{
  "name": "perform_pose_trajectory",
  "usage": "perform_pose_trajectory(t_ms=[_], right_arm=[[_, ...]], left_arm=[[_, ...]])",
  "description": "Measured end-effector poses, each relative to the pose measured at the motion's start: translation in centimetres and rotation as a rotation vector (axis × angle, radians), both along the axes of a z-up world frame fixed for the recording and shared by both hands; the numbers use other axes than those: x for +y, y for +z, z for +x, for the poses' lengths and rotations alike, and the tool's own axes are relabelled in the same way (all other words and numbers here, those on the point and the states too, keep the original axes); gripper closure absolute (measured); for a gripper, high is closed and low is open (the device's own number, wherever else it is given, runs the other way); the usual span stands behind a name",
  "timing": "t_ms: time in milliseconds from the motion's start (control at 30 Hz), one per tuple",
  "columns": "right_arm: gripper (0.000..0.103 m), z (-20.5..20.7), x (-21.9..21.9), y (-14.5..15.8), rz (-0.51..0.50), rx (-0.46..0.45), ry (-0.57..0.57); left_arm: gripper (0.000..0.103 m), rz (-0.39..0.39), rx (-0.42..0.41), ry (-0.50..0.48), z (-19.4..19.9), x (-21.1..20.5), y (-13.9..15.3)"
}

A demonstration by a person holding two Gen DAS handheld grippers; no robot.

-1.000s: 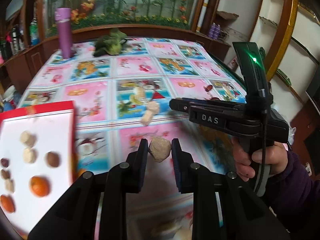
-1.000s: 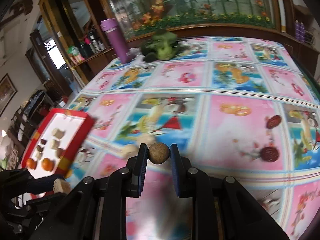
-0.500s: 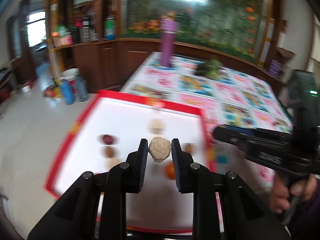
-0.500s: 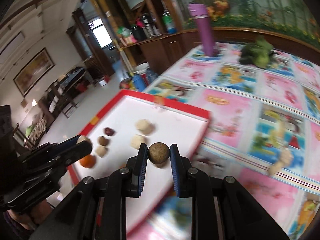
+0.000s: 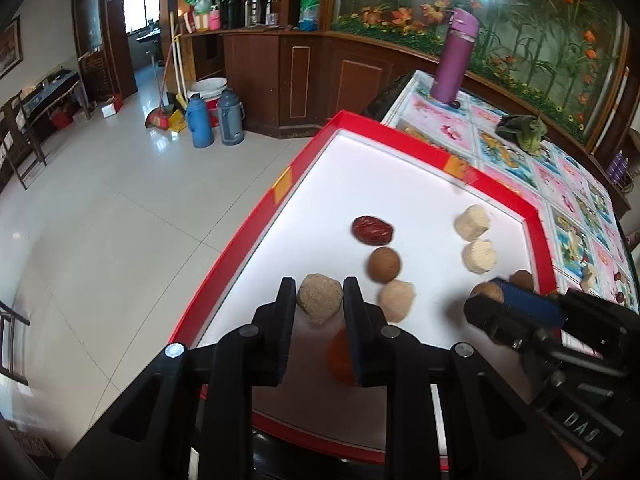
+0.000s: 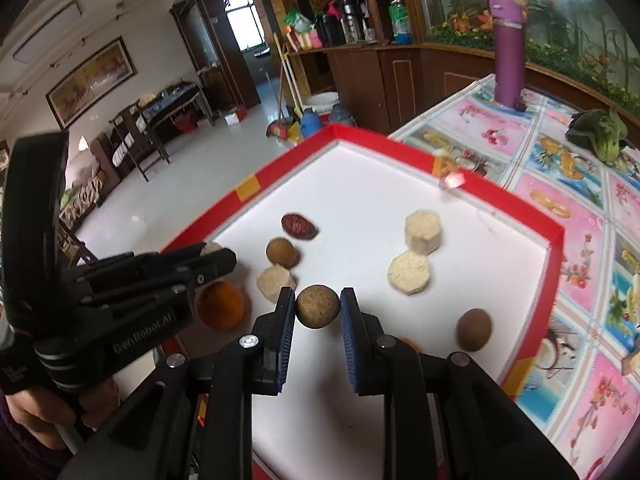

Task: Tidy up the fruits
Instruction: 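Carry both held items over the tray and open both tools to release them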

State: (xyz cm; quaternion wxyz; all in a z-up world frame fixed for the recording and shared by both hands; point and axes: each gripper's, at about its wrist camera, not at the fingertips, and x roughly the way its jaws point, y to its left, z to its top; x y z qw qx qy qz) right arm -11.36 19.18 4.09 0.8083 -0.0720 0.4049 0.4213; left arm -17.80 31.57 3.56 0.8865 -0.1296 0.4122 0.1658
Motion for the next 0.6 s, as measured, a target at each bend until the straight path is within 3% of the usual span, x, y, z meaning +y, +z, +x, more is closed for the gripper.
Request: perform_pose_trajectory(t_ms=[200, 400, 500, 600], right_arm=[[0.081, -0.2, 1.2, -1.3, -0.061, 0.019, 0.005], [0.076, -0.8, -0.1, 0.7, -0.018, -0.024, -0.006], [0.072, -0.9, -2.0, 2.0, 0.027, -0.056, -0.041], [0.071, -0.7, -4.3, 3.2, 0.056, -0.076, -0.079]], left_arm=[[0.077, 0.001, 0.022, 0.018, 0.1, 0.6, -0.4], [0.070, 0.024, -0.001, 0.028, -0.5, 0.0, 0.8], [0.062, 0.044, -0.034, 0.014, -0.8, -1.1, 2.2], [0.048, 0.058, -0.078, -0.036, -1.2, -3.5, 3.8]])
